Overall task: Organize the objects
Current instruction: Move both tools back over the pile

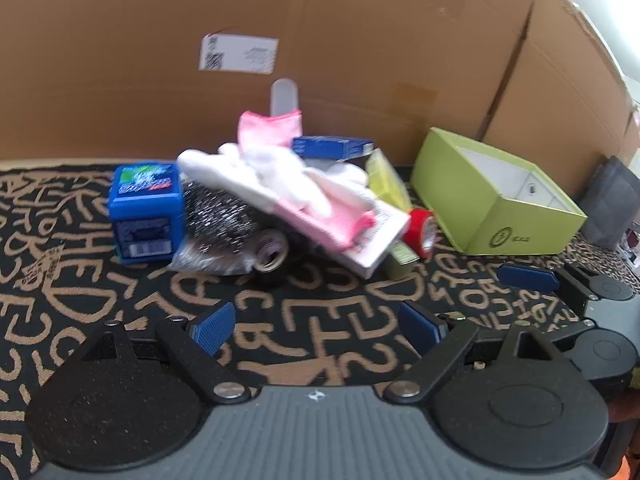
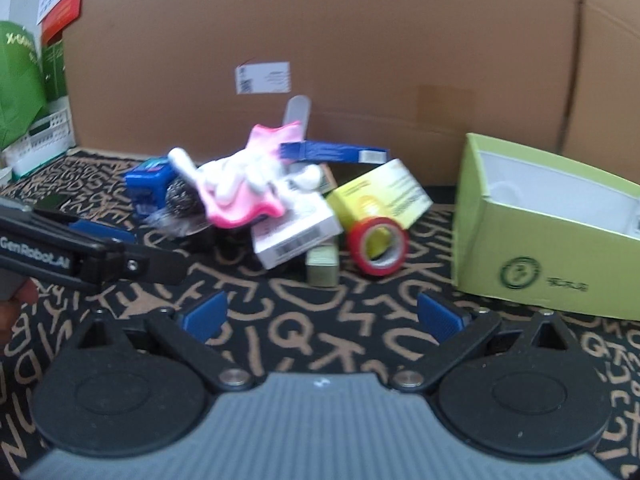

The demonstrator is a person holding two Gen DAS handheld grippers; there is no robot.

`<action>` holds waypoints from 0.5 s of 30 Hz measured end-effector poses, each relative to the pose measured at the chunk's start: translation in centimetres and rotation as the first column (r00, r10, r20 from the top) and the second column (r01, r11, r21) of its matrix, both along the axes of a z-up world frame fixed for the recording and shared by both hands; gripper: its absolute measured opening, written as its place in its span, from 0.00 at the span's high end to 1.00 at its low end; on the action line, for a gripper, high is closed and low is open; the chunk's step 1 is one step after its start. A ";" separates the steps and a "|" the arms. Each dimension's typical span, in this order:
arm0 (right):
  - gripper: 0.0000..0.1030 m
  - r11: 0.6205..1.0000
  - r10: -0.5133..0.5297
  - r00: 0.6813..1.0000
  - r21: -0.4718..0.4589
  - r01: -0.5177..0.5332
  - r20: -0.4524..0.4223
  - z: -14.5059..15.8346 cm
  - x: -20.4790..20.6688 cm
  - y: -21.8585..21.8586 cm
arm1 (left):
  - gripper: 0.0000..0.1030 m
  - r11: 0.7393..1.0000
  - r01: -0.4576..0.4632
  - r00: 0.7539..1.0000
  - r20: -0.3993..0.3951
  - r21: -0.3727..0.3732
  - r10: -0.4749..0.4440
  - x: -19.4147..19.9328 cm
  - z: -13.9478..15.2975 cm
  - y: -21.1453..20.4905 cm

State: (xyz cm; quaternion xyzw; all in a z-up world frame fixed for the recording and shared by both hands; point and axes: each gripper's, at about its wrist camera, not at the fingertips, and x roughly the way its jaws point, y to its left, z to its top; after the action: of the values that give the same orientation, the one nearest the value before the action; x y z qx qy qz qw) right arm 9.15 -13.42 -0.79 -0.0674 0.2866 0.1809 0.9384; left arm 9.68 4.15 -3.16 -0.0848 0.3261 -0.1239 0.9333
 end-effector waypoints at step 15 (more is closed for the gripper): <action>0.20 0.996 0.085 0.992 -0.012 -0.086 -0.096 -2.9 4.7 4.7 | 0.11 1.000 0.030 1.000 0.006 0.007 -0.031 2.8 -0.1 0.9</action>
State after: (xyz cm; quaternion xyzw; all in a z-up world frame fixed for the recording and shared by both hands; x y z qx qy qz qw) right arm 13.81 -8.69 -3.69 -0.0785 0.3292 0.2217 0.9145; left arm 12.44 5.00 -3.24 -0.0765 0.3250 -0.1373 0.9326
